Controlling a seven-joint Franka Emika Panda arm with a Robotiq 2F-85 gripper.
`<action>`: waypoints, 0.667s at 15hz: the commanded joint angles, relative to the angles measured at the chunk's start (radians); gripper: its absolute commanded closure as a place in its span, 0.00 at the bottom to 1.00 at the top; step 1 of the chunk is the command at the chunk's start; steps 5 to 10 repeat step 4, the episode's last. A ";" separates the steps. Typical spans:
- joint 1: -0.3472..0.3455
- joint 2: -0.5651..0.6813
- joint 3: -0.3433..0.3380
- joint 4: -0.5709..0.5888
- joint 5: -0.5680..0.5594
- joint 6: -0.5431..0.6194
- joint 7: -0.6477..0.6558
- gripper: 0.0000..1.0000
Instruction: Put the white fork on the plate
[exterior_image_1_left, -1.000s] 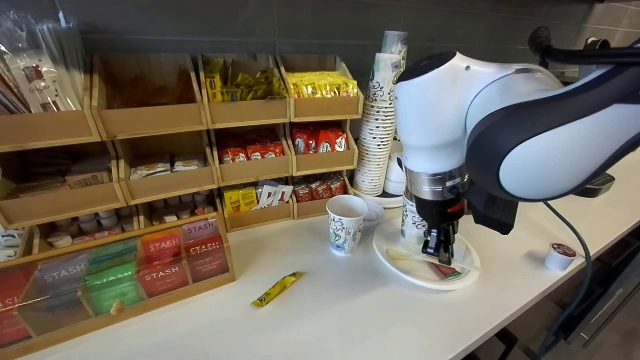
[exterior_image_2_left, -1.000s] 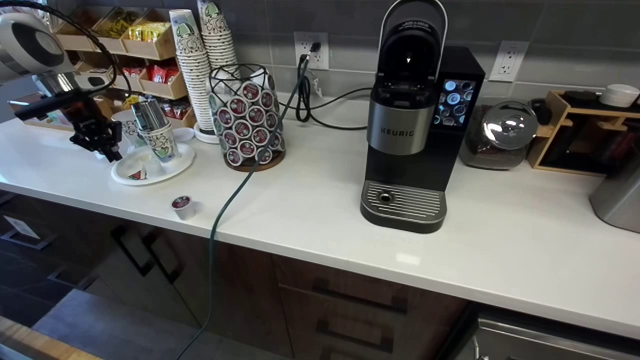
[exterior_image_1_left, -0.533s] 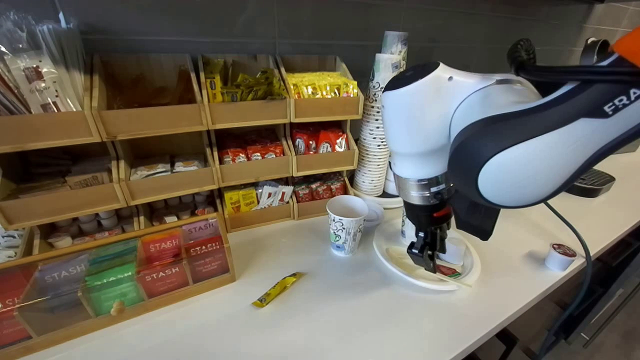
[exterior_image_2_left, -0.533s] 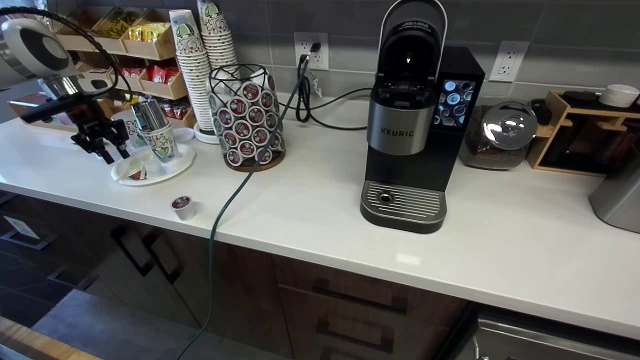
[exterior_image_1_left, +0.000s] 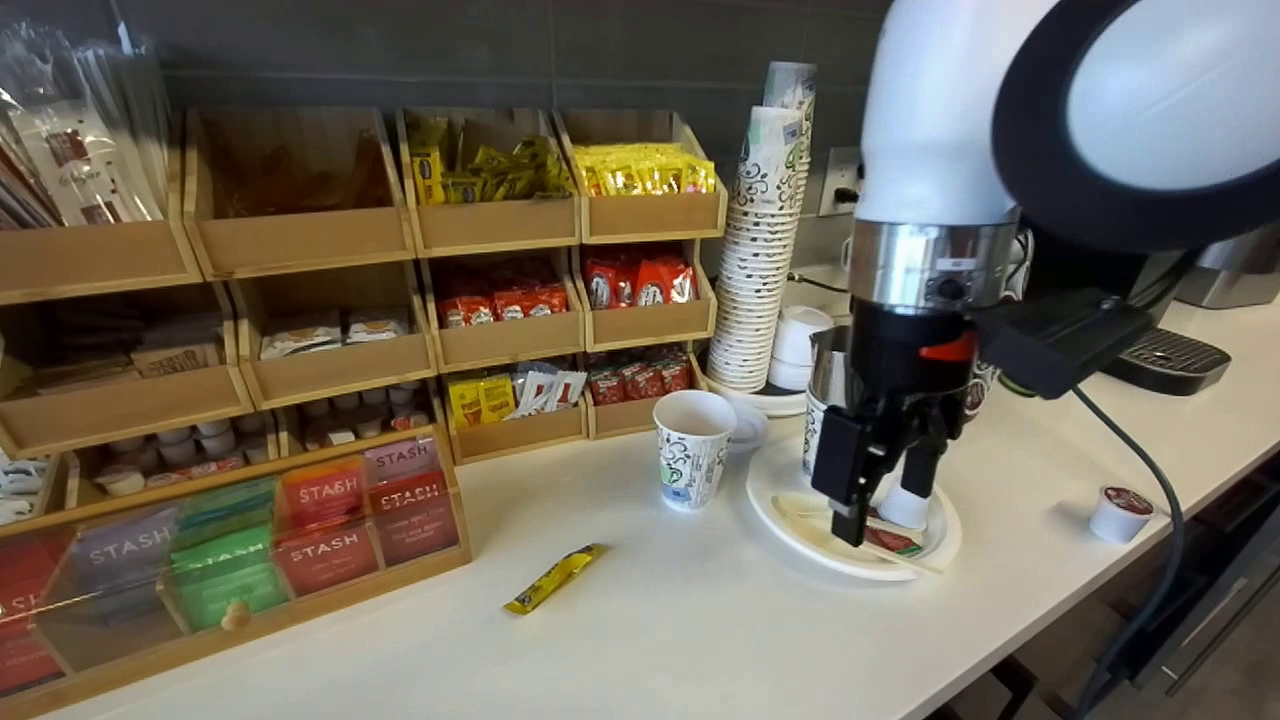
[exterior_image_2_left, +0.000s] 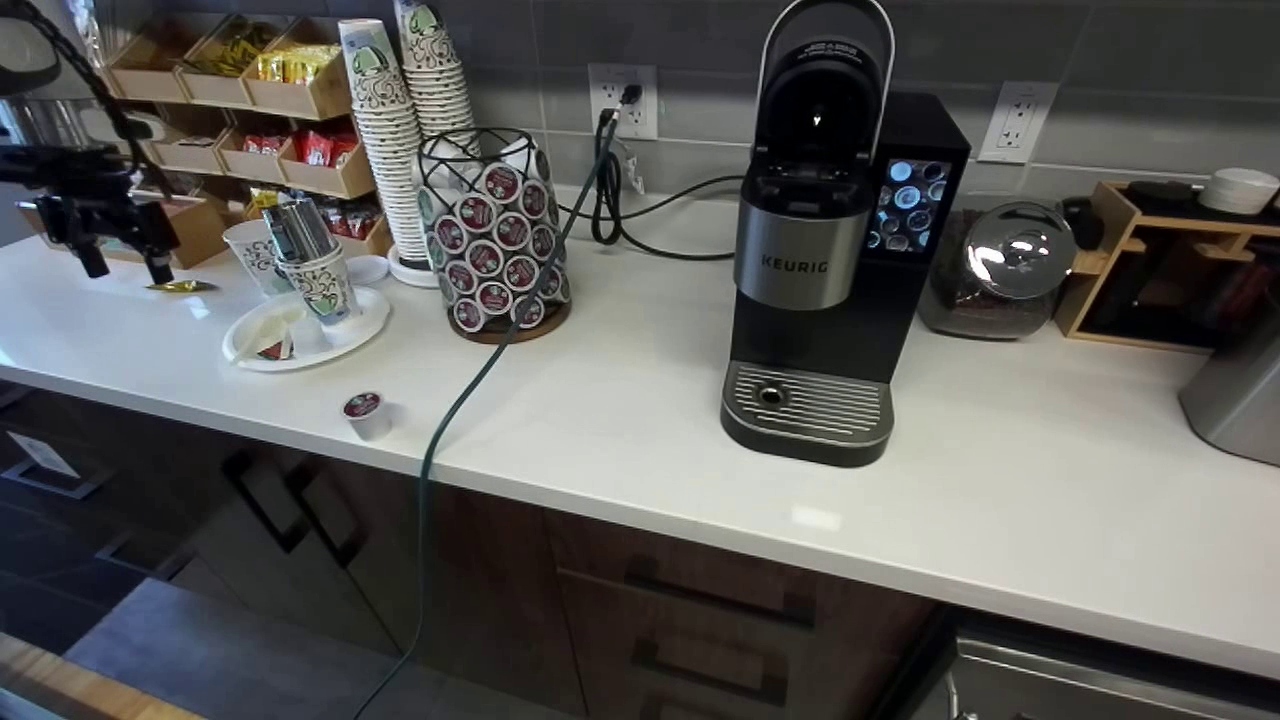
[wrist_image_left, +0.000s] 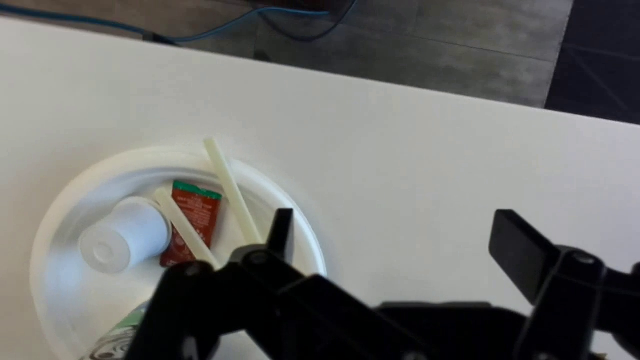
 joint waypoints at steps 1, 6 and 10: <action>-0.027 -0.253 -0.003 -0.219 0.146 0.023 0.057 0.00; -0.030 -0.205 0.001 -0.154 0.126 -0.001 0.038 0.00; -0.030 -0.205 0.001 -0.154 0.126 -0.001 0.038 0.00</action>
